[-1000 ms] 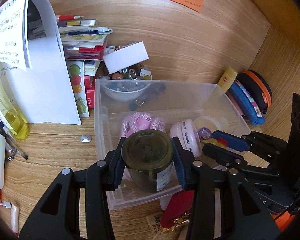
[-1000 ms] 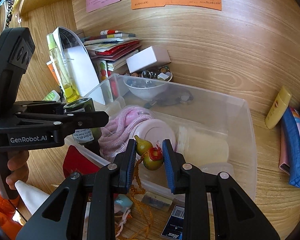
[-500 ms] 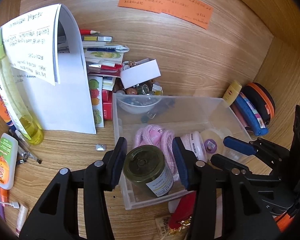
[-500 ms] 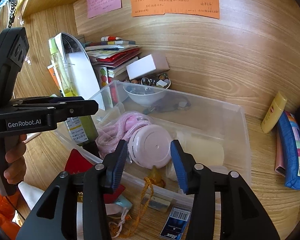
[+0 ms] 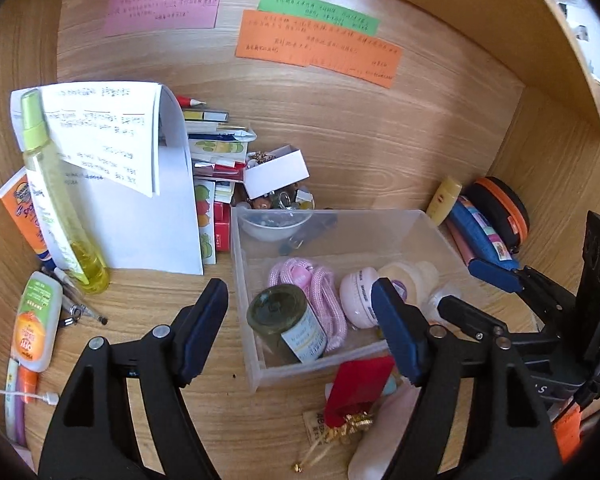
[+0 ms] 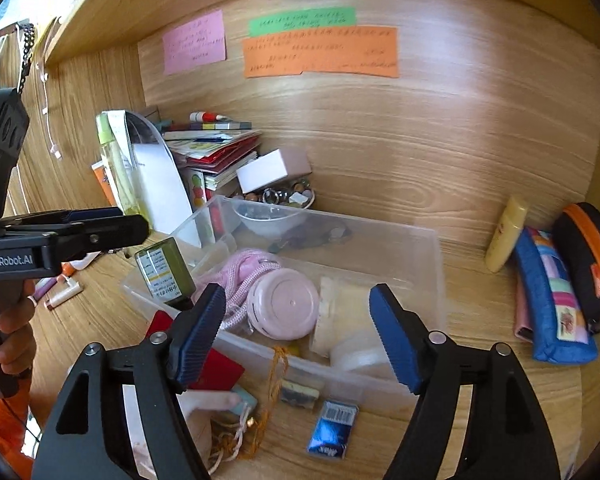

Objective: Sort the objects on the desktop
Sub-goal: 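Place the green jar and gourd charm into the clear box and open both grippers, then withdraw both grippers from the box toward the remaining items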

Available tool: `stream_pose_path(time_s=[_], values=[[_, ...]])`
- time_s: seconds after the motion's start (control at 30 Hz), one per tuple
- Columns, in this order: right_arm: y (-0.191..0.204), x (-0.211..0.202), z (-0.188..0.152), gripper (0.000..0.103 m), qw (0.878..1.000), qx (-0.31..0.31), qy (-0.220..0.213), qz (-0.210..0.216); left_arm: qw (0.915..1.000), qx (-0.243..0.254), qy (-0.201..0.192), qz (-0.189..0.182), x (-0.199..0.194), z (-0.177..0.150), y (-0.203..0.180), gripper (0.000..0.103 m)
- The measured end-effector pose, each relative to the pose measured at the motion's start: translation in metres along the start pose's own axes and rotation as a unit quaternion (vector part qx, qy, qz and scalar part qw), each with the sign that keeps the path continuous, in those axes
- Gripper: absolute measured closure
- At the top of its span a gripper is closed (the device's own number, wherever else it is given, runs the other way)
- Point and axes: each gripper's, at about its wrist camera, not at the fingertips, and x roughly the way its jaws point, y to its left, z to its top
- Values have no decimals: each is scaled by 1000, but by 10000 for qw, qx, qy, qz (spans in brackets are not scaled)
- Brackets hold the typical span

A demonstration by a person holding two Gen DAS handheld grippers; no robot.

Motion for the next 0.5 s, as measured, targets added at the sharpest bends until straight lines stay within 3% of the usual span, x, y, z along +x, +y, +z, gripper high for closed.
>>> stream_pose_path(time_s=[0.5], values=[[-21,-33,-37,31,9987,240,167,-418,9993,195,305,20,-33,-44,-4,29]])
